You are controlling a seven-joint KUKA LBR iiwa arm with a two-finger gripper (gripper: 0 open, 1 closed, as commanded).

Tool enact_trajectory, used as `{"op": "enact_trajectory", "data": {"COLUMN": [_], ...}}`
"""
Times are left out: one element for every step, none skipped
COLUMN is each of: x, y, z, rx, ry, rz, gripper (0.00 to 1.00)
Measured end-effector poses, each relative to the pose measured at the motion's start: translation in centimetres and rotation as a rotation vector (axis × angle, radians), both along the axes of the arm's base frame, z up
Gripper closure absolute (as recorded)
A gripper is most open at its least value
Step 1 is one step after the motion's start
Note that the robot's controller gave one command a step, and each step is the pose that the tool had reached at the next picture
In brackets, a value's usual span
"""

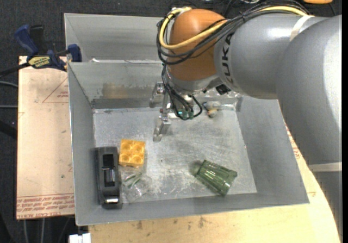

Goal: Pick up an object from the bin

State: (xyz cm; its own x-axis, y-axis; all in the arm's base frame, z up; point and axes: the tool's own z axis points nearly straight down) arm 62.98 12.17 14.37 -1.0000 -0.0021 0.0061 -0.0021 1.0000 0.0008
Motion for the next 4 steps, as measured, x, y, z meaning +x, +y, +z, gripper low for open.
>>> {"op": "enact_trajectory", "data": {"x": [0.2,-2.9,-4.1,-3.7], "y": [0.0,1.3,1.9,1.9], "z": [0.5,-2.8,-4.0,-2.3], "rx": [0.001,0.000,0.001,0.001], "ry": [-0.007,-0.013,-0.009,-0.002], "rz": [-0.002,0.071,0.100,0.194], "gripper": [0.00,0.00,0.00,0.00]}}
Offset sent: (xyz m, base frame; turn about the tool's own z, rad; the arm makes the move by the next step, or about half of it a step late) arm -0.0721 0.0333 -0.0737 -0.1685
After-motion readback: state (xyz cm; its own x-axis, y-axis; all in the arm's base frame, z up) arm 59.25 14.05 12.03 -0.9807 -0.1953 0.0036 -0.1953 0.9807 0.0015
